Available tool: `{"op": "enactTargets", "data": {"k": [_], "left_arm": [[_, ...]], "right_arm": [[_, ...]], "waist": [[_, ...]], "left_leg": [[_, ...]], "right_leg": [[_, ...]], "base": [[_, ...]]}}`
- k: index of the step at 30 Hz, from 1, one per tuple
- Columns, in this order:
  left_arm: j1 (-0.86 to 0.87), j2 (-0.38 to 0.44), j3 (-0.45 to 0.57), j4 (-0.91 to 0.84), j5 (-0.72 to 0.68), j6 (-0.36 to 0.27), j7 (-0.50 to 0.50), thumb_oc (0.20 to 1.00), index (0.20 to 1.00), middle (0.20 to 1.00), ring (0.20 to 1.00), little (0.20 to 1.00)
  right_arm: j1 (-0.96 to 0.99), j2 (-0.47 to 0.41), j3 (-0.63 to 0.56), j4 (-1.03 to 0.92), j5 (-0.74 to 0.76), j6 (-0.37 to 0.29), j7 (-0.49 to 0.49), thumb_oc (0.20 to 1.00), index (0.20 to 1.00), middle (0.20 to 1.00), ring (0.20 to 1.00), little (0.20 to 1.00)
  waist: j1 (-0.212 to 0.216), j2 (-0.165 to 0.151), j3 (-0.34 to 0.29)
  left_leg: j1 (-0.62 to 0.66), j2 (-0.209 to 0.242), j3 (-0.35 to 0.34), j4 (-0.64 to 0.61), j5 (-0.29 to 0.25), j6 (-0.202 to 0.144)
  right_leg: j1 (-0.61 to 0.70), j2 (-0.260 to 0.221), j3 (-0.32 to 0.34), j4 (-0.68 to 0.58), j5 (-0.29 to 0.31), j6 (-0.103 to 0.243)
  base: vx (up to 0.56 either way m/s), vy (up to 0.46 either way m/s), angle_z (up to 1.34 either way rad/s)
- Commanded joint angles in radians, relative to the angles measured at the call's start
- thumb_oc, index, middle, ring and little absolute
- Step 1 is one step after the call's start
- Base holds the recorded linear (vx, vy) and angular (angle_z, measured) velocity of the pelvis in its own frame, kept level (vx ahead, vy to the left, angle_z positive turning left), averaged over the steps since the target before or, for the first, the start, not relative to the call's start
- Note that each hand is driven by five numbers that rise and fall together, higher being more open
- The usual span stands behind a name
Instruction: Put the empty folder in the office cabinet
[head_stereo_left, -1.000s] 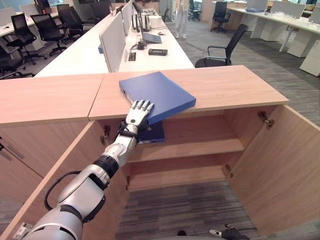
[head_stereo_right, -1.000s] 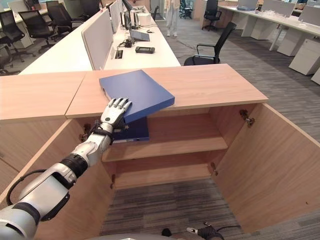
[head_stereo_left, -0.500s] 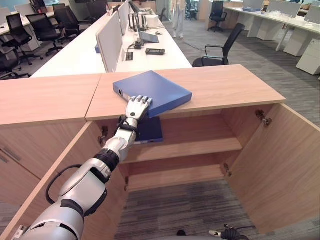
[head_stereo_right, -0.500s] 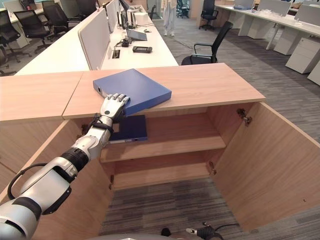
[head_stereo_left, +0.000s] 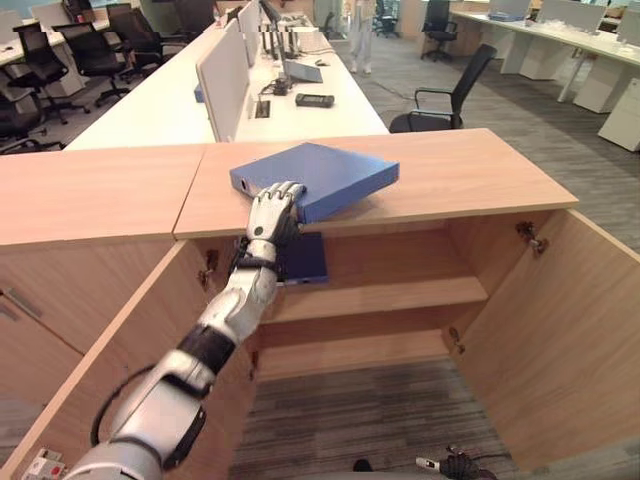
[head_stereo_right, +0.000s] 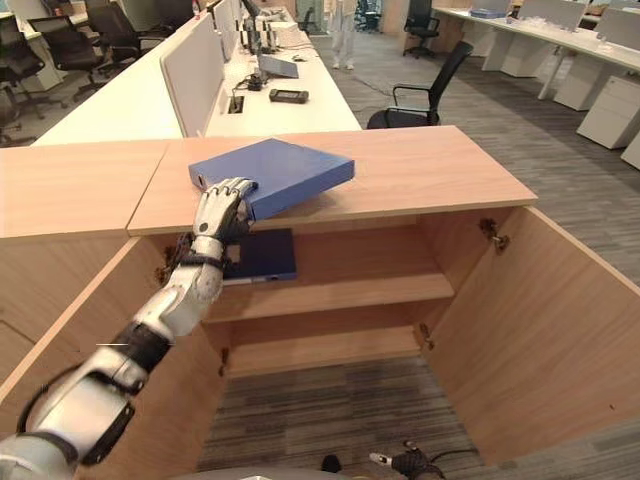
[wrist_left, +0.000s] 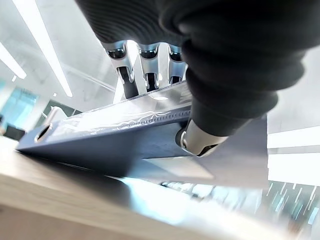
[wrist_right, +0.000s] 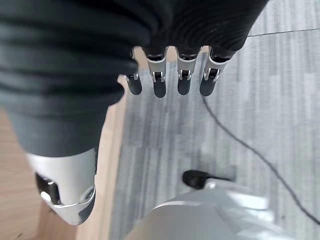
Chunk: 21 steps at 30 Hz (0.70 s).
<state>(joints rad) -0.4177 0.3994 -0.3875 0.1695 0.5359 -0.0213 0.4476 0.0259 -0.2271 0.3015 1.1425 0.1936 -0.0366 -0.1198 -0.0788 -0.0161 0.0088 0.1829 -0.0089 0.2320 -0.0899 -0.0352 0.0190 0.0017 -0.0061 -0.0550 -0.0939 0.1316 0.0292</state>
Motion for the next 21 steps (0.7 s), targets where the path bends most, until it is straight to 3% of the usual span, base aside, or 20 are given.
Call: {"op": "enactTargets", "data": {"k": [1, 3, 4, 8, 10, 14, 21], "left_arm": [[0.079, -0.016, 0.038, 0.005, -0.292, -0.092, -0.164, 0.200, 0.200, 0.200, 0.200, 0.200], [0.193, -0.010, 0.083, -0.088, -0.410, -0.116, -0.234, 0.200, 0.200, 0.200, 0.200, 0.200], [0.288, 0.007, 0.120, -0.159, -0.534, -0.146, -0.285, 0.200, 0.200, 0.200, 0.200, 0.200], [0.379, 0.023, 0.151, -0.208, -0.680, -0.151, -0.350, 0.200, 0.200, 0.200, 0.200, 0.200], [0.495, 0.041, 0.180, -0.258, -0.968, -0.141, -0.455, 0.200, 0.200, 0.200, 0.200, 0.200], [0.633, 0.091, 0.205, -0.324, -1.306, -0.086, -0.535, 0.200, 0.200, 0.200, 0.200, 0.200], [0.730, 0.104, 0.244, -0.369, -1.421, -0.054, -0.551, 0.200, 0.200, 0.200, 0.200, 0.200]], "right_arm": [[-0.034, 0.018, -0.026, -0.014, 0.101, -0.034, 0.023, 1.000, 1.000, 1.000, 1.000, 1.000], [-0.024, 0.008, -0.035, -0.090, 0.134, -0.037, 0.041, 1.000, 1.000, 1.000, 1.000, 1.000], [-0.012, -0.012, -0.051, -0.192, 0.162, -0.042, 0.059, 1.000, 1.000, 1.000, 1.000, 1.000], [0.016, -0.042, -0.066, -0.309, 0.188, -0.037, 0.084, 1.000, 1.000, 1.000, 1.000, 1.000], [0.054, -0.088, -0.104, -0.458, 0.234, -0.035, 0.124, 1.000, 1.000, 1.000, 1.000, 1.000], [0.102, -0.150, -0.163, -0.645, 0.291, -0.037, 0.158, 1.000, 1.000, 1.000, 1.000, 1.000], [0.154, -0.176, -0.239, -0.782, 0.352, -0.067, 0.170, 1.000, 1.000, 1.000, 1.000, 1.000]], "waist": [[0.024, -0.027, 0.024], [0.035, -0.026, 0.028], [0.046, -0.025, 0.034], [0.050, -0.022, 0.036], [0.054, -0.018, 0.037], [0.053, -0.009, 0.033], [0.054, -0.007, 0.033]], "left_leg": [[0.004, -0.027, -0.113, 0.003, -0.063, 0.001], [0.003, -0.029, -0.120, 0.003, -0.061, 0.001], [0.003, -0.028, -0.127, 0.003, -0.059, 0.001], [0.004, -0.029, -0.130, 0.003, -0.057, 0.000], [0.004, -0.029, -0.134, 0.003, -0.055, 0.001], [0.008, -0.030, -0.141, 0.003, -0.055, 0.003], [0.012, -0.030, -0.151, 0.003, -0.057, 0.007]], "right_leg": [[0.095, -0.042, -0.037, 0.007, -0.072, 0.097], [0.099, -0.044, -0.045, 0.007, -0.072, 0.095], [0.101, -0.046, -0.052, 0.007, -0.073, 0.094], [0.103, -0.047, -0.058, 0.007, -0.073, 0.093], [0.106, -0.050, -0.068, 0.007, -0.073, 0.091], [0.109, -0.053, -0.076, 0.007, -0.074, 0.092], [0.112, -0.055, -0.079, 0.007, -0.076, 0.094]], "base": [[0.00, 0.002, 0.17], [-0.01, 0.003, 0.21], [-0.01, 0.002, 0.10], [0.00, 0.006, 0.05], [-0.01, 0.009, 0.15], [0.00, 0.009, 0.05], [0.00, 0.002, 0.01]]}}
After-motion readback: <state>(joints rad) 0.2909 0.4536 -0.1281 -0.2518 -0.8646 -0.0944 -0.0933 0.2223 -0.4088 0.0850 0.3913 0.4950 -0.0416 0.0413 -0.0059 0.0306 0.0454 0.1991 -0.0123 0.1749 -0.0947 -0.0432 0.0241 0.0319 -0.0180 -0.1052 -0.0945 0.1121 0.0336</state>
